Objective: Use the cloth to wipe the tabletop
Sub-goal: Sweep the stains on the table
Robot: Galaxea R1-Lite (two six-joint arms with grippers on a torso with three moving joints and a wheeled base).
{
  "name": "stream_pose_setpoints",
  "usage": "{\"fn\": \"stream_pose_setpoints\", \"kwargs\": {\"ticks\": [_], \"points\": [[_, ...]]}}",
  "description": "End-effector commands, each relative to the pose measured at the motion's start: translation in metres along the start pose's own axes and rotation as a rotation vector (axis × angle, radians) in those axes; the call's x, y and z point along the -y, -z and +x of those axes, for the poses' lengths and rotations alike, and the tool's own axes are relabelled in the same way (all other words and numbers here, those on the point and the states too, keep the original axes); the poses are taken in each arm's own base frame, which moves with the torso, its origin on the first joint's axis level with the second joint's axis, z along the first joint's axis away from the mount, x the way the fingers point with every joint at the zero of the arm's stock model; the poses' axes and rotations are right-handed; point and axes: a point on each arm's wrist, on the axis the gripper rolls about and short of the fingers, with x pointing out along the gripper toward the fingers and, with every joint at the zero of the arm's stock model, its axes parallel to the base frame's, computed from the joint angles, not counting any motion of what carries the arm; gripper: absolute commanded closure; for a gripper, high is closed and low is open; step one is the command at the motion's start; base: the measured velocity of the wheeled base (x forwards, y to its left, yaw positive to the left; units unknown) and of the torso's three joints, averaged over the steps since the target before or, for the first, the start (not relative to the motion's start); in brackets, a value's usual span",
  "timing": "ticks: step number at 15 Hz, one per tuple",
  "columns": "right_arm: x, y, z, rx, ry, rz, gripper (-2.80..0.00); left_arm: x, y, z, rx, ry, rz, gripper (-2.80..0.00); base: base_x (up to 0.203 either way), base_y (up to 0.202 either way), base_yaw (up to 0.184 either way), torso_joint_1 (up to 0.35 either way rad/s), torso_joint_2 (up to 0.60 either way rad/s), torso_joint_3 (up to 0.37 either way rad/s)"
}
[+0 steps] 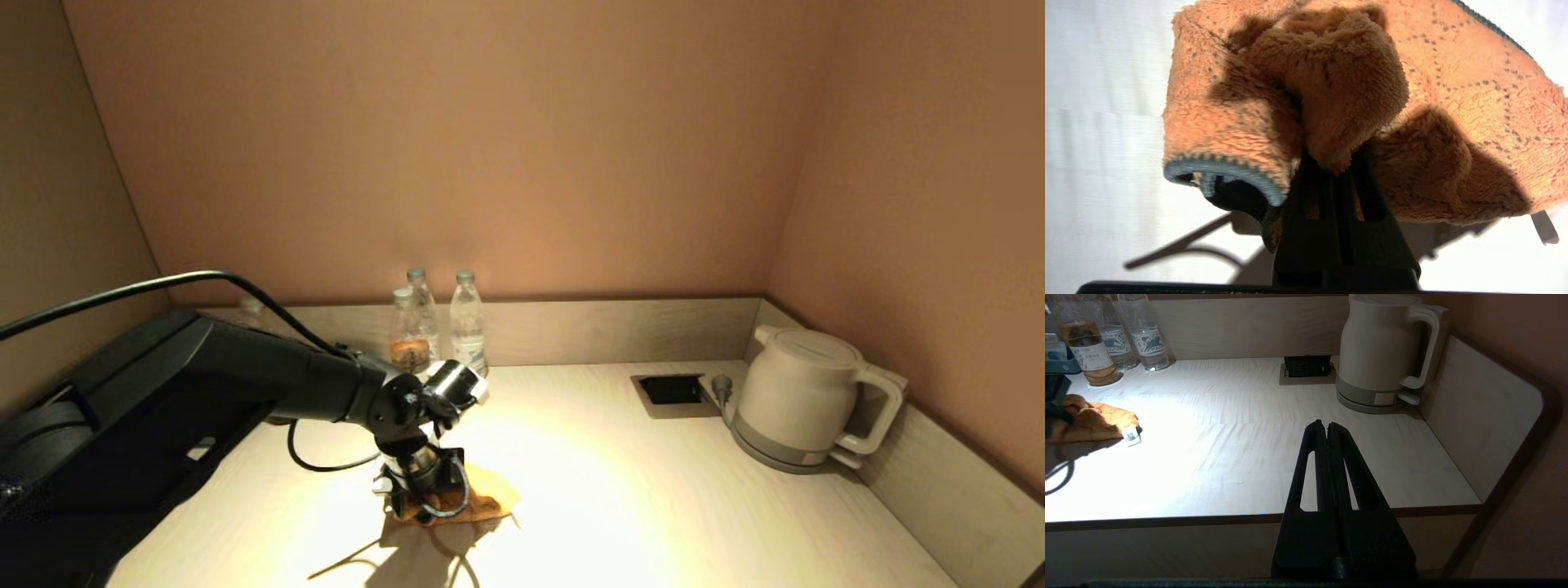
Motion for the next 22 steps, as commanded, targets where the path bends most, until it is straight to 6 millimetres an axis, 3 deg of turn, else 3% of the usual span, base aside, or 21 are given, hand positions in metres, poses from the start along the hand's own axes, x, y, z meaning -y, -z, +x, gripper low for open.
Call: {"fn": "stream_pose_setpoints", "kwargs": {"ticks": [1, 3, 4, 7, 10, 12, 14, 16, 19, 22], "points": [[0.0, 0.0, 0.0, -0.001, 0.0, 0.002, 0.0, 0.034, 0.024, 0.003, -0.01, 0.027, 0.067, 0.0, 0.0, 0.0, 0.0, 0.0, 0.0, 0.0], [0.0, 0.0, 0.0, -0.001, 0.0, 0.0, 0.0, 0.043, 0.031, -0.006, -0.006, 0.041, 0.077, 0.0, 0.0, 0.0, 0.0, 0.0, 0.0, 0.0], [0.0, 0.0, 0.0, -0.001, 0.0, 0.002, 0.0, 0.049, 0.037, -0.024, 0.004, 0.065, 0.098, 0.0, 0.0, 0.0, 0.0, 0.0, 0.0, 0.0], [0.0, 0.0, 0.0, -0.001, 0.0, 0.002, 0.0, 0.066, 0.07, -0.05, -0.013, 0.092, 0.167, 0.0, 0.0, 0.0, 0.0, 0.0, 0.0, 0.0], [0.0, 0.0, 0.0, -0.001, 0.0, 0.002, 0.0, 0.063, 0.088, -0.062, -0.036, 0.081, 0.187, 0.0, 0.0, 0.0, 0.0, 0.0, 0.0, 0.0], [0.0, 0.0, 0.0, -0.001, 0.0, 0.0, 0.0, 0.052, 0.097, -0.069, -0.063, 0.051, 0.204, 0.0, 0.0, 0.0, 0.0, 0.0, 0.0, 0.0], [0.0, 0.0, 0.0, -0.001, 0.0, 0.0, 0.0, 0.025, 0.103, -0.066, -0.112, -0.022, 0.198, 0.0, 0.0, 0.0, 0.0, 0.0, 0.0, 0.0], [0.0, 0.0, 0.0, -0.001, 0.0, 0.0, 0.0, 0.013, 0.098, -0.068, -0.114, -0.044, 0.178, 0.0, 0.0, 0.0, 0.0, 0.0, 0.0, 0.0], [0.0, 0.0, 0.0, -0.001, 0.0, 0.0, 0.0, -0.046, 0.079, -0.056, -0.144, -0.158, 0.066, 0.0, 0.0, 0.0, 0.0, 0.0, 0.0, 0.0], [0.0, 0.0, 0.0, -0.001, 0.0, 0.0, 0.0, -0.073, 0.066, -0.055, -0.125, -0.179, 0.016, 0.0, 0.0, 0.0, 0.0, 0.0, 0.0, 0.0]]}}
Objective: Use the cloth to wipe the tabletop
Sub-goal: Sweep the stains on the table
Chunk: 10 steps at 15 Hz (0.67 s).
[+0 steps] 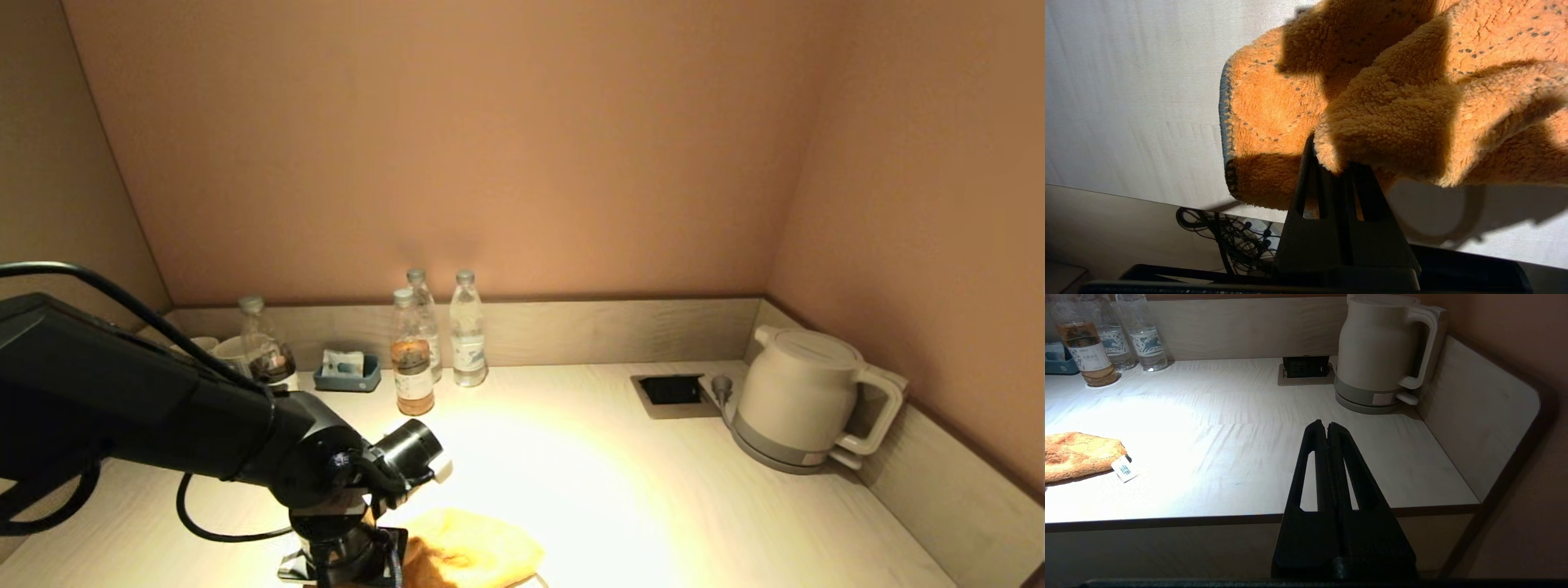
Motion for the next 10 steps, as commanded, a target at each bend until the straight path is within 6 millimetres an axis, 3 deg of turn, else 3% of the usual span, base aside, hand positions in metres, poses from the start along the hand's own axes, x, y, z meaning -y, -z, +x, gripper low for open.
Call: {"fn": "stream_pose_setpoints", "kwargs": {"ticks": [1, 5, 8, 10], "points": [[0.0, 0.0, 0.0, -0.001, 0.0, 0.0, 0.0, -0.034, -0.018, 0.002, 0.002, -0.022, -0.101, 0.0, 0.0, 0.0, 0.0, 0.0, 0.0, 0.0], [0.0, 0.0, 0.0, -0.001, 0.0, 0.0, 0.0, -0.124, -0.071, 0.02, 0.099, -0.081, -0.378, 0.0, 0.0, 0.0, 0.0, 0.0, 0.0, 0.0], [0.0, 0.0, 0.0, -0.001, 0.0, 0.0, 0.0, -0.169, -0.097, 0.025, 0.27, -0.153, -0.499, 0.0, 0.0, 0.0, 0.0, 0.0, 0.0, 0.0], [0.0, 0.0, 0.0, -0.001, 0.0, 0.0, 0.0, -0.186, -0.103, 0.013, 0.339, -0.157, -0.541, 0.0, 0.0, 0.0, 0.0, 0.0, 0.0, 0.0]]}}
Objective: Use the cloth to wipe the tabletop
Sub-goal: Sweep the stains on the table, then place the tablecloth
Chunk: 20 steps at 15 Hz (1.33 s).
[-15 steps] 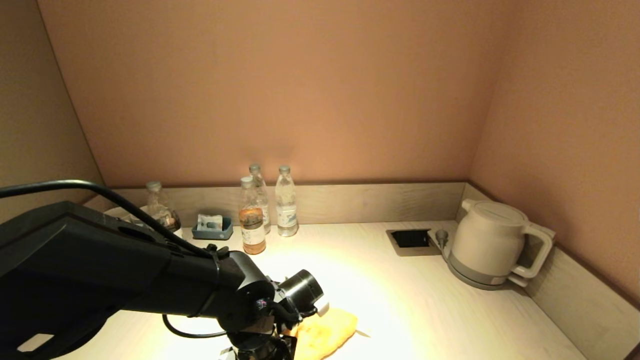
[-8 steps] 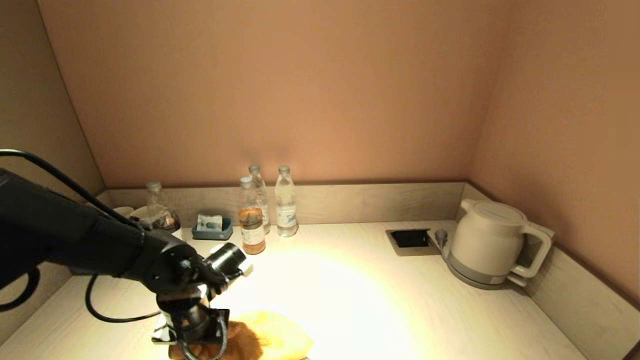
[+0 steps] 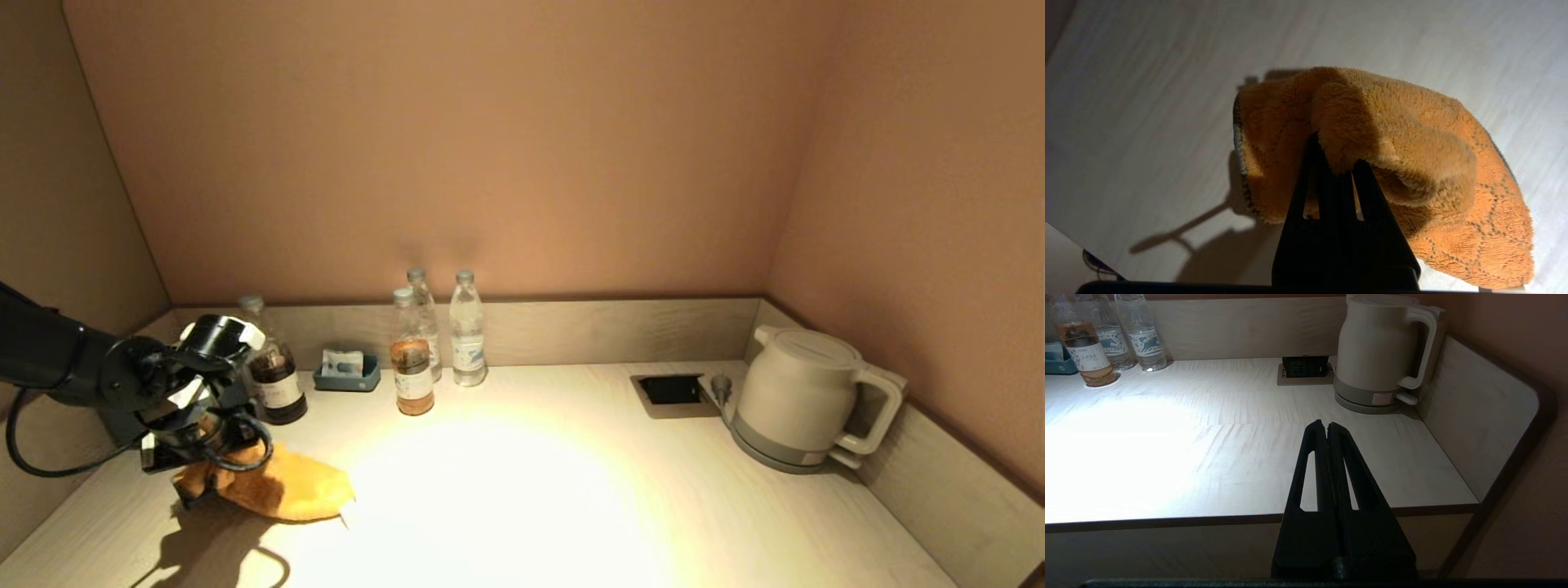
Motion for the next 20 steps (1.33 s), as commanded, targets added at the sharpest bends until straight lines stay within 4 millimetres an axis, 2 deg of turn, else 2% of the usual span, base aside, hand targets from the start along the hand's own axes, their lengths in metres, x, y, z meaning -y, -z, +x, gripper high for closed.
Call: {"fn": "stream_pose_setpoints", "kwargs": {"ticks": [1, 2, 5, 7, 8, 10, 14, 15, 18, 20], "points": [[0.0, 0.0, 0.0, -0.001, 0.0, 0.0, 0.0, -0.012, -0.014, -0.01, 0.054, 0.009, -0.05, 0.0, 0.0, 0.0, 0.0, 0.0, 0.0, 0.0], [0.0, 0.0, 0.0, -0.001, 0.0, 0.0, 0.0, -0.019, -0.025, -0.027, 0.114, 0.038, -0.079, 0.0, 0.0, 0.0, 0.0, 0.0, 0.0, 0.0], [0.0, 0.0, 0.0, -0.001, 0.0, 0.0, 0.0, -0.051, -0.052, -0.099, 0.341, 0.136, -0.164, 0.0, 0.0, 0.0, 0.0, 0.0, 0.0, 0.0], [0.0, 0.0, 0.0, -0.001, 0.0, 0.0, 0.0, -0.078, -0.063, -0.128, 0.445, 0.141, -0.218, 0.0, 0.0, 0.0, 0.0, 0.0, 0.0, 0.0], [0.0, 0.0, 0.0, -0.001, 0.0, 0.001, 0.0, -0.091, -0.07, -0.129, 0.484, 0.12, -0.254, 0.0, 0.0, 0.0, 0.0, 0.0, 0.0, 0.0], [0.0, 0.0, 0.0, -0.001, 0.0, 0.0, 0.0, -0.112, -0.087, -0.12, 0.591, 0.073, -0.298, 0.0, 0.0, 0.0, 0.0, 0.0, 0.0, 0.0], [0.0, 0.0, 0.0, -0.001, 0.0, 0.0, 0.0, -0.12, -0.087, -0.09, 0.653, 0.027, -0.279, 0.0, 0.0, 0.0, 0.0, 0.0, 0.0, 0.0], [0.0, 0.0, 0.0, -0.001, 0.0, 0.002, 0.0, -0.121, -0.087, -0.088, 0.654, 0.022, -0.274, 0.0, 0.0, 0.0, 0.0, 0.0, 0.0, 0.0], [0.0, 0.0, 0.0, -0.001, 0.0, 0.0, 0.0, -0.12, -0.077, -0.064, 0.704, 0.005, -0.24, 0.0, 0.0, 0.0, 0.0, 0.0, 0.0, 0.0], [0.0, 0.0, 0.0, -0.001, 0.0, 0.0, 0.0, -0.12, -0.077, -0.063, 0.704, 0.004, -0.239, 0.0, 0.0, 0.0, 0.0, 0.0, 0.0, 0.0]]}}
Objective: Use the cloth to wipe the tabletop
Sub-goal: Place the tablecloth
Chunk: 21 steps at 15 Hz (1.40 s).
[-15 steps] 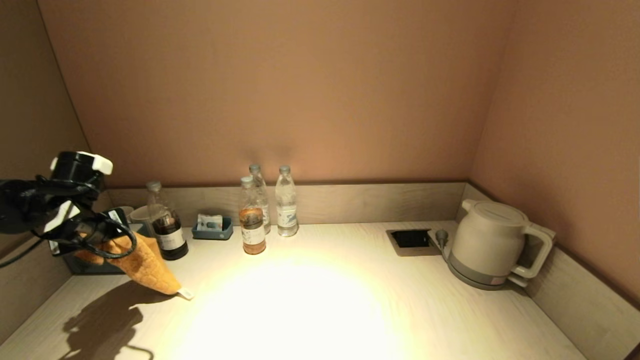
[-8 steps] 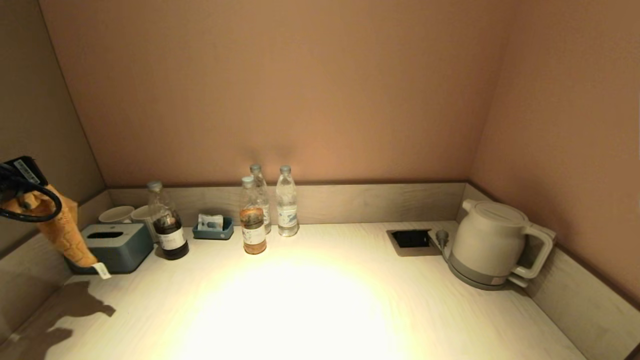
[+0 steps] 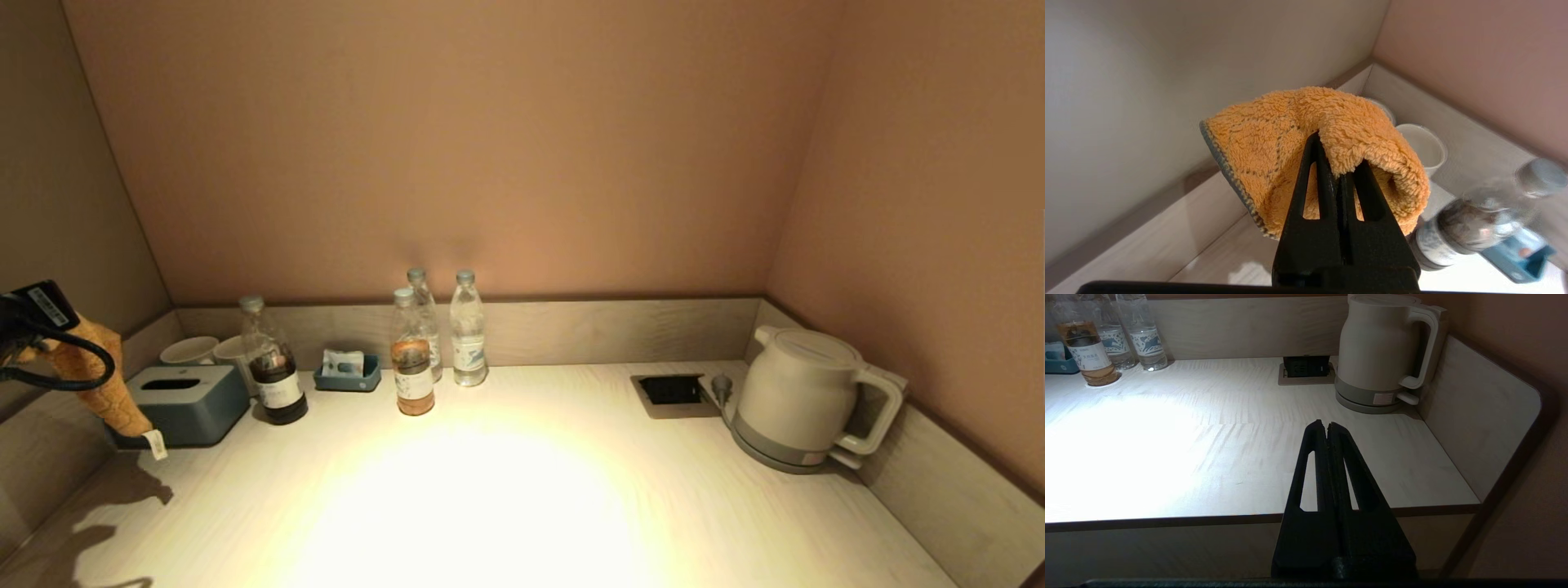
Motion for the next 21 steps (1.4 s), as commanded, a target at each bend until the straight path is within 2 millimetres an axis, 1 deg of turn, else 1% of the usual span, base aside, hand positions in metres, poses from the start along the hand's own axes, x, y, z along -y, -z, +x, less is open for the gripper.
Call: {"fn": "stream_pose_setpoints", "kwargs": {"ticks": [1, 2, 3, 5, 6, 8, 13, 17, 21], "points": [[0.0, 0.0, 0.0, 0.0, 0.0, 0.0, 0.0, -0.003, 0.011, 0.009, -0.007, -0.024, 0.026, 0.0, 0.0, 0.0, 0.0, 0.0, 0.0, 0.0], [0.0, 0.0, 0.0, 0.0, 0.0, 0.002, 0.0, -0.005, 0.02, 0.02, 0.037, -0.034, 0.043, 0.0, 0.0, 0.0, 0.0, 0.0, 0.0, 0.0], [0.0, 0.0, 0.0, 0.0, 0.0, 0.0, 0.0, -0.007, 0.025, 0.03, 0.123, -0.039, 0.048, 0.0, 0.0, 0.0, 0.0, 0.0, 0.0, 0.0], [0.0, 0.0, 0.0, 0.0, 0.0, 0.0, 0.0, -0.012, 0.037, 0.042, 0.274, -0.056, 0.105, 0.0, 0.0, 0.0, 0.0, 0.0, 0.0, 0.0], [0.0, 0.0, 0.0, 0.0, 0.0, 0.001, 0.0, -0.015, 0.048, 0.045, 0.314, -0.073, 0.159, 0.0, 0.0, 0.0, 0.0, 0.0, 0.0, 0.0], [0.0, 0.0, 0.0, 0.0, 0.0, 0.0, 0.0, -0.019, 0.06, 0.048, 0.326, -0.09, 0.211, 0.0, 0.0, 0.0, 0.0, 0.0, 0.0, 0.0], [0.0, 0.0, 0.0, 0.0, 0.0, 0.002, 0.0, -0.019, 0.06, 0.048, 0.322, -0.089, 0.214, 0.0, 0.0, 0.0, 0.0, 0.0, 0.0, 0.0], [0.0, 0.0, 0.0, 0.0, 0.0, 0.001, 0.0, -0.02, 0.068, 0.048, 0.294, -0.089, 0.225, 0.0, 0.0, 0.0, 0.0, 0.0, 0.0, 0.0], [0.0, 0.0, 0.0, 0.0, 0.0, 0.0, 0.0, -0.02, 0.077, 0.054, 0.269, -0.089, 0.234, 0.0, 0.0, 0.0, 0.0, 0.0, 0.0, 0.0]]}}
